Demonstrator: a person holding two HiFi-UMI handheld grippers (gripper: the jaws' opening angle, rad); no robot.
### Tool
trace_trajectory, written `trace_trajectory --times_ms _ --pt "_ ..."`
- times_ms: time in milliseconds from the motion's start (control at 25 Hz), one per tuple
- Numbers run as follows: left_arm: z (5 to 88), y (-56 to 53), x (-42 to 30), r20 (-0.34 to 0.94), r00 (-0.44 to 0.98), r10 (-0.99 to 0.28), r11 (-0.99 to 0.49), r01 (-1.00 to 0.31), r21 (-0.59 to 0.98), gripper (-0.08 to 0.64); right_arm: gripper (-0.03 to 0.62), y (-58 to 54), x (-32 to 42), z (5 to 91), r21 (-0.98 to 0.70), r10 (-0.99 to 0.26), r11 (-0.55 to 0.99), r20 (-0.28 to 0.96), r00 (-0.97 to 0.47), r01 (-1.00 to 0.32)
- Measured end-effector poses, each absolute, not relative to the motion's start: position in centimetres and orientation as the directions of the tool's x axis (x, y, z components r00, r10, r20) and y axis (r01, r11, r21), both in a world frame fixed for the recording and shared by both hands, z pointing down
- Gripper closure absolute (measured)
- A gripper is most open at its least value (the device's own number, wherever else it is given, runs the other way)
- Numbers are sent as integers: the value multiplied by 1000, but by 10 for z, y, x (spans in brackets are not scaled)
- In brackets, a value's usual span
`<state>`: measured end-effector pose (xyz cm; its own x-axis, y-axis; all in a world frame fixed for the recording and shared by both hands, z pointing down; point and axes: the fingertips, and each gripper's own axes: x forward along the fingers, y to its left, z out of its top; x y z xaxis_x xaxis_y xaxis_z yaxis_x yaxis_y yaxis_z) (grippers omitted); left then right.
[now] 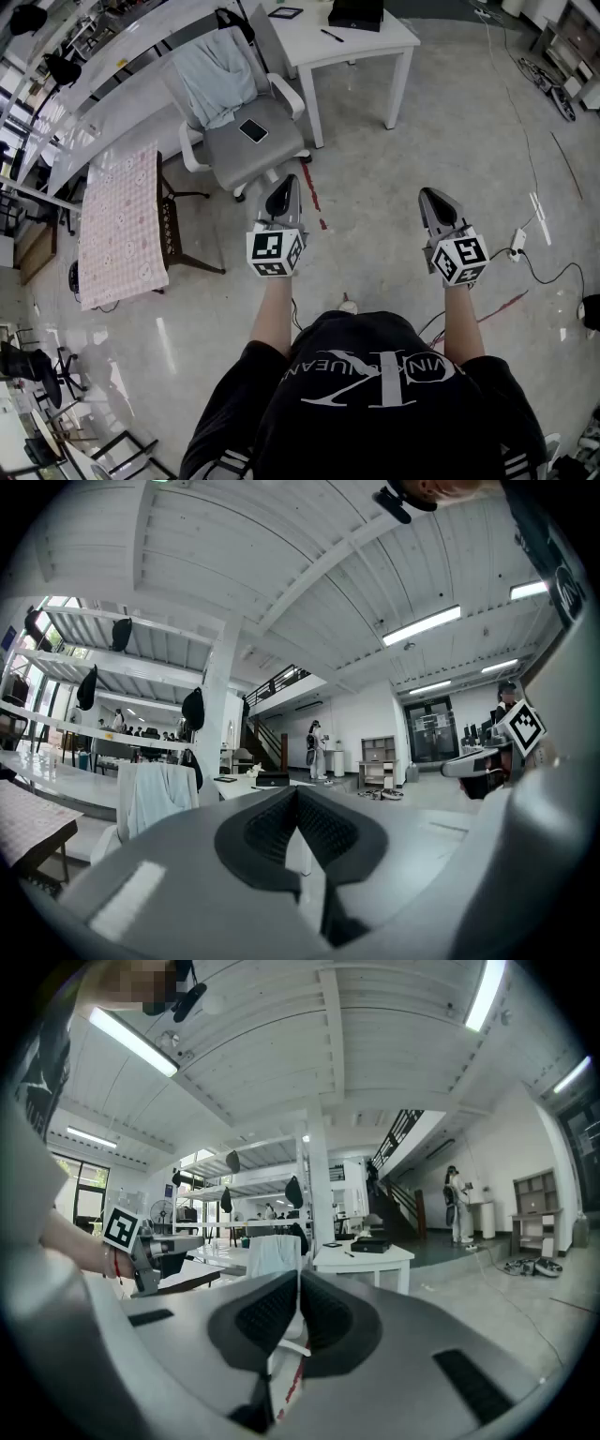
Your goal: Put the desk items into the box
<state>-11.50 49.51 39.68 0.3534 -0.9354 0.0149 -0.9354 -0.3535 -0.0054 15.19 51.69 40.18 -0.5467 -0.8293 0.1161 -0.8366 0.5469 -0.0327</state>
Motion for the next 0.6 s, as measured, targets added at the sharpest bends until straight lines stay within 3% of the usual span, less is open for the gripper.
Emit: trace_trajectory --times_ms 600 --pt "407 483 -139 15 349 -937 -348 -937 21 549 571 496 118 401 -21 -806 582 120 -580 -813"
